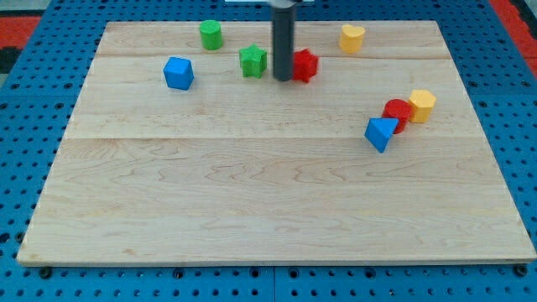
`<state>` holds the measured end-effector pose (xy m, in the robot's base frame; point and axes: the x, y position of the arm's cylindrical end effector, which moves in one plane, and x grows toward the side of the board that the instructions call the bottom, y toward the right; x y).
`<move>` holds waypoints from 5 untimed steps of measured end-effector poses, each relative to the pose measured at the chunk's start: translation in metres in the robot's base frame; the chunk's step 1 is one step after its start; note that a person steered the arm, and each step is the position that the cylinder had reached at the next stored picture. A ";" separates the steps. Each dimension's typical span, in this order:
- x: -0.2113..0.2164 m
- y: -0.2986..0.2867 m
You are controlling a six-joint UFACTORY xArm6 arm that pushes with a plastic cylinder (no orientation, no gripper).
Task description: Push the green star closer to the red star
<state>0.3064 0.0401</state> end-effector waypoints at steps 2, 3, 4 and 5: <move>0.005 0.008; 0.044 -0.110; -0.001 -0.139; -0.031 -0.061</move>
<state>0.2753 -0.0211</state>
